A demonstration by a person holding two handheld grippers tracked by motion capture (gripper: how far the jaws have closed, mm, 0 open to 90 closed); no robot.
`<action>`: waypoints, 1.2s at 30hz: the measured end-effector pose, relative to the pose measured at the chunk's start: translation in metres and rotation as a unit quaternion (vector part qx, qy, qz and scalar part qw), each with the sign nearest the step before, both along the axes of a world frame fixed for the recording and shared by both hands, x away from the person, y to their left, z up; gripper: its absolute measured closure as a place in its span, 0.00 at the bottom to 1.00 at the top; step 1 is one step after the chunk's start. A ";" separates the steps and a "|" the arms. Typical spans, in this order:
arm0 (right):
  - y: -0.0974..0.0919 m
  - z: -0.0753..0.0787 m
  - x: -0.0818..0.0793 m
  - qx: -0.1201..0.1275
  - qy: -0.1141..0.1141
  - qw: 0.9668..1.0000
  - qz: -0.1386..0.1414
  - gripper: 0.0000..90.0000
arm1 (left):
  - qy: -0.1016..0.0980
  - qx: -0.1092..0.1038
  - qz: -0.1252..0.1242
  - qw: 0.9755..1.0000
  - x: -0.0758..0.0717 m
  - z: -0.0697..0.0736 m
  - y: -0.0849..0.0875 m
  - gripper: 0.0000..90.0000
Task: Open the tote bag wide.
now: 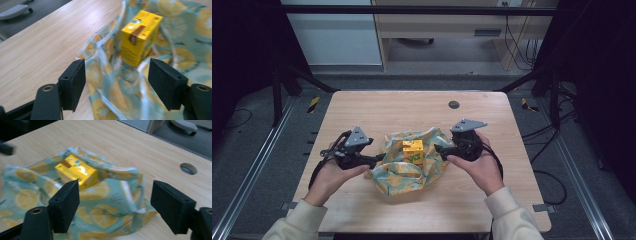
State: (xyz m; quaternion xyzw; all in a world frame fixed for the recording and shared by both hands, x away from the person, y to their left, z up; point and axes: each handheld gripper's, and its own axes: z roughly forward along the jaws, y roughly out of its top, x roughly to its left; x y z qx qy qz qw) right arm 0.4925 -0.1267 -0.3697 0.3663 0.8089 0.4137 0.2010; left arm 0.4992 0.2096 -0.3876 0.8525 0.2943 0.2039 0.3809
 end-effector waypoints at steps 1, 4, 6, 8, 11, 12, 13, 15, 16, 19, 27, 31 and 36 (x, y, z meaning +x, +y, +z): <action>0.003 -0.001 -0.004 -0.001 0.003 1.000 0.004 0.21 | 0.002 0.002 0.003 1.000 0.005 -0.002 -0.001 0.35; 0.011 -0.005 -0.013 -0.003 0.002 1.000 0.014 0.18 | 0.011 0.002 0.006 1.000 0.019 -0.009 -0.004 0.36; 0.017 -0.009 -0.018 -0.004 0.005 1.000 0.021 0.16 | 0.017 0.008 0.005 1.000 0.027 -0.015 -0.008 0.36; 0.023 -0.015 -0.021 -0.011 0.010 1.000 0.028 0.16 | 0.024 0.018 0.006 1.000 0.033 -0.022 -0.013 0.36; 0.031 -0.027 -0.023 -0.023 0.018 0.999 0.032 0.22 | 0.035 0.034 0.006 0.999 0.041 -0.033 -0.021 0.37; 0.032 -0.032 -0.024 -0.033 0.021 0.999 0.037 0.30 | 0.037 0.040 0.005 0.998 0.042 -0.036 -0.022 0.41; 0.033 -0.036 -0.023 -0.039 0.025 0.998 0.039 0.36 | 0.042 0.047 0.004 0.998 0.044 -0.039 -0.024 0.46; 0.033 -0.044 -0.023 -0.051 0.035 0.997 0.047 0.55 | 0.051 0.059 0.008 0.997 0.047 -0.044 -0.026 0.62; 0.032 -0.047 -0.023 -0.055 0.036 0.997 0.047 0.64 | 0.051 0.060 0.009 0.997 0.047 -0.047 -0.027 0.70; 0.027 -0.052 -0.022 -0.064 0.038 0.996 0.050 0.88 | 0.051 0.060 0.008 0.997 0.049 -0.049 -0.027 0.89; -0.006 -0.040 -0.026 -0.052 0.027 0.998 0.035 1.00 | 0.016 0.026 0.027 0.999 0.043 -0.031 -0.012 0.99; -0.019 -0.052 -0.031 -0.058 0.035 0.997 0.029 1.00 | 0.026 0.041 0.026 0.999 0.044 -0.043 -0.010 0.98; -0.029 -0.079 -0.026 -0.056 0.055 0.997 0.019 1.00 | 0.039 0.059 0.027 0.997 0.049 -0.063 -0.012 0.98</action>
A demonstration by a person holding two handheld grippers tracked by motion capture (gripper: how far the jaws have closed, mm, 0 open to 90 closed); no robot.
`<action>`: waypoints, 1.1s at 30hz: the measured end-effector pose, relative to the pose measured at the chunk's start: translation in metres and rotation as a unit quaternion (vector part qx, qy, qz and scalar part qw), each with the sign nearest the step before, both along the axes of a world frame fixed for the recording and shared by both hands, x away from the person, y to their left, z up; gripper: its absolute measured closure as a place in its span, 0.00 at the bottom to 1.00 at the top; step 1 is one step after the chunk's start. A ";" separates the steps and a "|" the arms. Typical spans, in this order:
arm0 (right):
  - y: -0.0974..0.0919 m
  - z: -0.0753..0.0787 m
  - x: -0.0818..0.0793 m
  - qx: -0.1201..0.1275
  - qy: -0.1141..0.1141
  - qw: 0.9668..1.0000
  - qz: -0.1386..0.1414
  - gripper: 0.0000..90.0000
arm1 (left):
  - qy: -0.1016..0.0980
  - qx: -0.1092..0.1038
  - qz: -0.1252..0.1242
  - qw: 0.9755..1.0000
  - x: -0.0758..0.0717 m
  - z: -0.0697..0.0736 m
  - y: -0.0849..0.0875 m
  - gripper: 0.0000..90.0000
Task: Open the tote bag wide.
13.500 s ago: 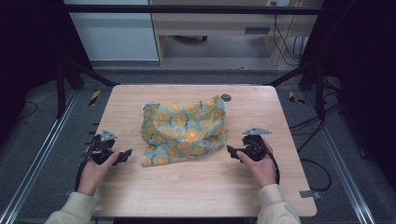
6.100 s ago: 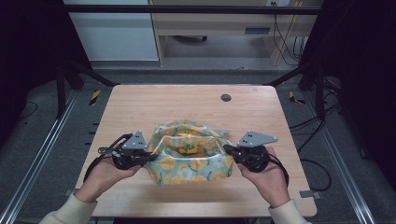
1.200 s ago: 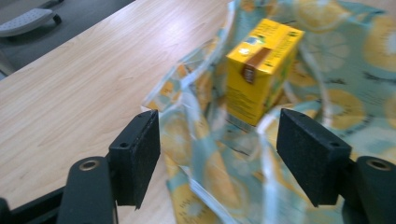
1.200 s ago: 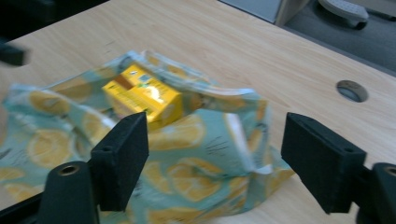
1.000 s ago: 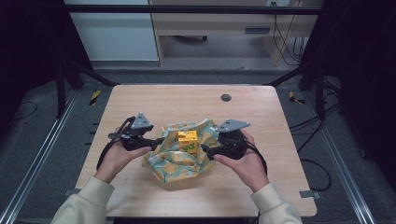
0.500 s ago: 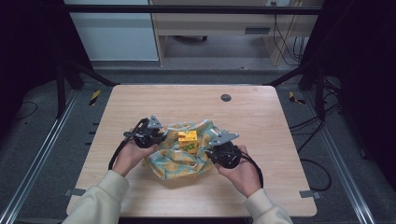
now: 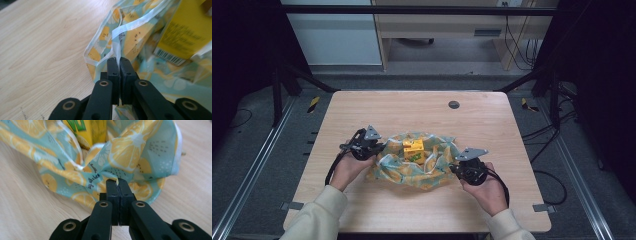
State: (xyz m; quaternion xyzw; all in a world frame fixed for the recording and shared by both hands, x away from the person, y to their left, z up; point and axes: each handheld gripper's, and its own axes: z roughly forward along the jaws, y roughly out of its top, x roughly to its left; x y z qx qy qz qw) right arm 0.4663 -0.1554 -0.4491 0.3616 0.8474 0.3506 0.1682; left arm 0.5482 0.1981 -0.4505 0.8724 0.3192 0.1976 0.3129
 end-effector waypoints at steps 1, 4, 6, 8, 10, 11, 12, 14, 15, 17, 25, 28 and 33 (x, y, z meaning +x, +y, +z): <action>-0.001 -0.003 0.001 -0.002 0.001 1.000 -0.001 1.00 | 0.002 0.000 0.001 1.000 0.001 -0.003 0.000 0.98; -0.006 -0.014 0.006 -0.001 0.015 1.000 -0.010 1.00 | 0.003 0.002 0.006 1.000 0.003 -0.008 0.001 0.98; -0.007 -0.020 0.006 0.000 0.024 1.000 -0.013 1.00 | 0.003 0.000 0.009 1.000 0.004 -0.012 0.002 0.98; -0.008 -0.024 0.005 0.001 0.032 0.999 -0.012 1.00 | 0.004 0.001 0.009 1.000 0.005 -0.014 0.003 0.98; -0.009 -0.025 0.004 -0.004 0.035 0.999 -0.008 1.00 | 0.002 0.002 0.011 1.000 0.004 -0.016 0.002 0.99; -0.008 -0.026 0.003 -0.003 0.039 0.999 -0.008 1.00 | 0.000 0.003 0.011 1.000 0.004 -0.017 0.002 0.99; -0.008 -0.027 0.003 -0.007 0.040 0.999 -0.007 1.00 | -0.002 0.003 0.012 1.000 0.004 -0.017 0.002 0.99; -0.008 -0.029 0.002 -0.008 0.046 0.999 -0.006 1.00 | -0.005 0.008 0.012 1.000 0.004 -0.017 0.003 0.99; -0.008 -0.030 0.002 -0.010 0.046 0.999 -0.006 1.00 | -0.006 0.008 0.012 1.000 0.003 -0.018 0.003 0.99; -0.009 -0.032 0.002 -0.009 0.053 0.999 -0.005 1.00 | -0.009 0.009 0.012 1.000 0.003 -0.019 0.004 0.99; -0.006 -0.035 0.001 -0.017 0.065 0.998 0.002 1.00 | -0.011 0.014 0.021 1.000 0.007 -0.024 0.009 0.99; -0.005 -0.036 0.000 -0.020 0.073 0.997 0.003 1.00 | -0.011 0.018 0.021 1.000 0.008 -0.024 0.009 1.00; -0.007 -0.037 0.000 -0.022 0.078 0.997 0.000 1.00 | -0.008 0.021 0.026 0.999 0.011 -0.024 0.012 1.00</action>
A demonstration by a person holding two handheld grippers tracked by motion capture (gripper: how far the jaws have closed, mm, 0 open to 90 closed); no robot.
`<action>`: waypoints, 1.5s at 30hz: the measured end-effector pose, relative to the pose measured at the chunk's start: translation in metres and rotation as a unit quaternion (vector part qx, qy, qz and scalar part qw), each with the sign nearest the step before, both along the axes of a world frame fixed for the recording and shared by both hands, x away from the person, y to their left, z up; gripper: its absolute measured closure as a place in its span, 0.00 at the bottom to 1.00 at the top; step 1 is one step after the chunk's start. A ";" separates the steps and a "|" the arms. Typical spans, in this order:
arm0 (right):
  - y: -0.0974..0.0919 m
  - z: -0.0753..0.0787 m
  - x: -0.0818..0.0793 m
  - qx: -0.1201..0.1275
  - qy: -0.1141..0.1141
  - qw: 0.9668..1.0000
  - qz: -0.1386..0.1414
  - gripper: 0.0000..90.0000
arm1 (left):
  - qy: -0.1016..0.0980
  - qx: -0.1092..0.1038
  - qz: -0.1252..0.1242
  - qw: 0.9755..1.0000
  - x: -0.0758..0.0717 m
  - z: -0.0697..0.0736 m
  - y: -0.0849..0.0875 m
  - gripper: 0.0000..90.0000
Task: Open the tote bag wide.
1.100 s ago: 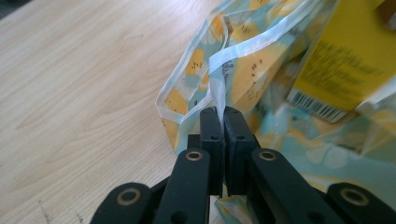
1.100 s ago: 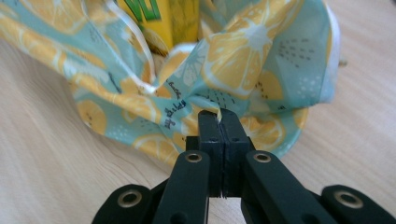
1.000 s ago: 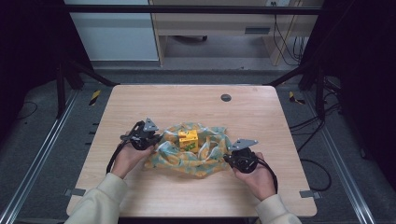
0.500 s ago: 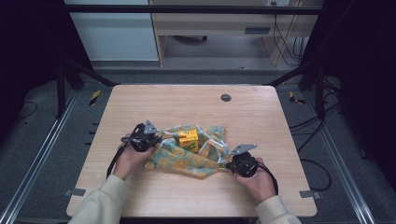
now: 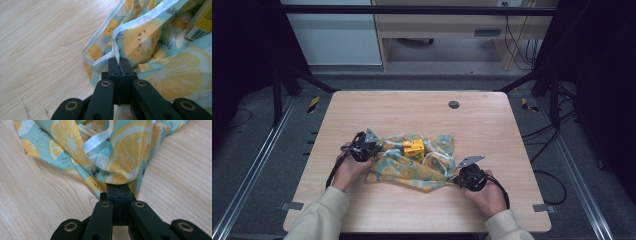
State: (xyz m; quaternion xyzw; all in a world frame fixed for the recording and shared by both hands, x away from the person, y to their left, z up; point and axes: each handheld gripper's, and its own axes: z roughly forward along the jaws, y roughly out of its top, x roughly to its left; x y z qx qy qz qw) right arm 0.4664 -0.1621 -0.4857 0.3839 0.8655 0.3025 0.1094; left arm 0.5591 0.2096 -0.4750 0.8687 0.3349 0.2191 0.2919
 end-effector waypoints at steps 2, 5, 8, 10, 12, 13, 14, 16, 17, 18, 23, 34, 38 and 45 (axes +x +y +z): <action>-0.001 0.000 0.000 -0.001 0.002 1.000 0.000 1.00 | -0.005 -0.003 0.004 1.000 0.001 0.001 0.001 1.00; -0.001 0.000 -0.001 -0.002 0.004 1.000 0.000 1.00 | -0.004 -0.004 0.005 1.000 0.002 0.001 0.002 1.00; -0.002 0.000 -0.001 -0.002 0.007 1.000 0.001 1.00 | -0.002 -0.006 0.007 1.000 0.004 0.001 0.003 1.00; -0.002 0.000 -0.001 -0.003 0.006 1.000 0.000 1.00 | -0.001 -0.004 0.006 1.000 0.004 0.001 0.004 1.00; -0.002 0.000 -0.002 -0.002 0.007 1.000 -0.001 1.00 | -0.002 -0.004 0.007 1.000 0.004 0.001 0.004 1.00; -0.002 0.000 -0.002 -0.002 0.007 1.000 0.000 1.00 | -0.002 -0.004 0.007 1.000 0.005 0.001 0.004 1.00; -0.002 0.001 -0.002 -0.003 0.008 1.000 0.000 1.00 | -0.001 -0.003 0.007 1.000 0.005 0.001 0.004 1.00; -0.002 0.002 -0.003 -0.007 0.010 1.000 -0.001 1.00 | -0.002 -0.006 0.009 1.000 0.006 0.002 0.004 1.00; -0.002 0.002 -0.003 -0.005 0.010 1.000 0.000 1.00 | -0.001 -0.003 0.009 1.000 0.006 0.002 0.005 1.00; -0.002 0.002 -0.004 -0.003 0.010 1.000 -0.001 1.00 | -0.002 -0.006 0.011 1.000 0.007 0.002 0.005 1.00; -0.002 0.005 -0.007 -0.003 0.007 1.000 0.005 1.00 | 0.000 -0.006 0.011 1.000 0.008 0.004 0.006 1.00; -0.005 0.026 -0.018 0.010 -0.060 0.998 -0.013 0.51 | -0.031 -0.048 0.021 0.998 -0.003 0.027 0.006 0.57; -0.010 0.043 -0.020 0.019 -0.086 0.996 -0.018 0.33 | -0.047 -0.065 0.010 0.997 -0.011 0.049 0.002 0.45; -0.020 0.069 -0.018 0.032 -0.114 0.992 -0.042 0.19 | -0.064 -0.085 -0.002 0.994 -0.020 0.083 -0.002 0.33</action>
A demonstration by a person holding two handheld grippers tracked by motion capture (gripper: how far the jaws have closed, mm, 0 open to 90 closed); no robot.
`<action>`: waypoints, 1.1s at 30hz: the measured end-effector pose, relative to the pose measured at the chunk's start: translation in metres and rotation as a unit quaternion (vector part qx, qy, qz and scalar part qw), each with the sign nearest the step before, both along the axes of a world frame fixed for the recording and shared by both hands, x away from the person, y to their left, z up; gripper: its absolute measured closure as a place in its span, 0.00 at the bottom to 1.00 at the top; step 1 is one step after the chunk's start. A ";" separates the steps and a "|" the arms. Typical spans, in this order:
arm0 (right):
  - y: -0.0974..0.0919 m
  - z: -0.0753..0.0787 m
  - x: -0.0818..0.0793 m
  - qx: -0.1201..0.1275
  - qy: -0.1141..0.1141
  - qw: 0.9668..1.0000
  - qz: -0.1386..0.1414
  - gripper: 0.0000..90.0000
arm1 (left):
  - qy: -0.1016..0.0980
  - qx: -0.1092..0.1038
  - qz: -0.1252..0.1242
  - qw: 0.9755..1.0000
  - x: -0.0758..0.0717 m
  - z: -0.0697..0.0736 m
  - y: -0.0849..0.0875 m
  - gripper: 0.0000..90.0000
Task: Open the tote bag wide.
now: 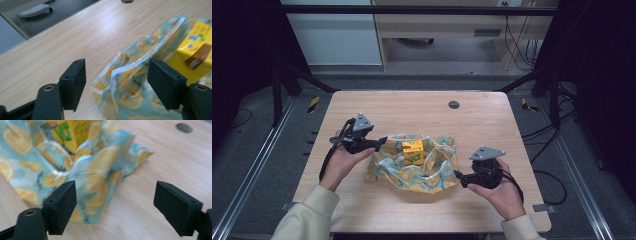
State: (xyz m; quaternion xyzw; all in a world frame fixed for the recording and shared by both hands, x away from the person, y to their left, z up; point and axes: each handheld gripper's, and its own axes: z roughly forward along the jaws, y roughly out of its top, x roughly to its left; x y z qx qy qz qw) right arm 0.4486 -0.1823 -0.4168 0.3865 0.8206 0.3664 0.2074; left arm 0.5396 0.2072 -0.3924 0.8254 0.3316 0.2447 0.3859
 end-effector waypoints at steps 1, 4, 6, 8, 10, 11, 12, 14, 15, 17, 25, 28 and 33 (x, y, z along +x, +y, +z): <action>-0.003 0.003 0.001 0.002 -0.006 1.000 -0.004 0.18 | -0.005 -0.003 0.002 1.000 -0.001 0.004 0.000 0.32; -0.014 0.011 0.005 0.007 -0.011 1.000 -0.028 0.16 | -0.006 -0.002 0.005 1.000 -0.004 0.010 0.005 0.29; -0.023 0.013 0.008 0.012 -0.015 0.999 -0.047 0.14 | -0.006 0.003 0.011 1.000 -0.006 0.012 0.012 0.27; -0.031 0.012 0.013 0.016 -0.010 0.998 -0.067 0.12 | -0.003 0.004 0.021 1.000 -0.007 0.011 0.020 0.24; -0.038 0.009 0.017 0.018 -0.005 0.996 -0.086 0.11 | -0.001 0.003 0.030 1.000 -0.009 0.010 0.030 0.22; -0.042 0.006 0.020 0.017 -0.002 0.996 -0.092 0.10 | 0.000 0.003 0.037 0.999 -0.010 0.008 0.036 0.21; -0.045 0.004 0.022 0.020 0.004 0.995 -0.099 0.09 | 0.002 0.005 0.043 0.999 -0.011 0.006 0.043 0.21; -0.051 -0.003 0.027 0.018 0.010 0.994 -0.111 0.09 | 0.006 0.003 0.055 0.998 -0.014 0.001 0.054 0.18; -0.053 -0.006 0.030 0.016 0.013 0.993 -0.116 0.09 | 0.009 0.003 0.062 0.998 -0.015 -0.002 0.060 0.17; -0.055 -0.011 0.033 0.017 0.014 0.991 -0.129 0.09 | 0.017 0.006 0.072 0.997 -0.017 -0.009 0.071 0.16; -0.059 -0.035 0.040 0.013 0.024 0.988 -0.149 0.10 | 0.053 0.006 0.107 0.993 -0.022 -0.047 0.104 0.13; -0.060 -0.045 0.041 0.011 0.032 0.988 -0.149 0.10 | 0.063 0.021 0.113 0.991 -0.022 -0.058 0.112 0.12; -0.059 -0.060 0.040 0.014 0.054 0.986 -0.155 0.10 | 0.073 0.037 0.117 0.990 -0.020 -0.070 0.118 0.10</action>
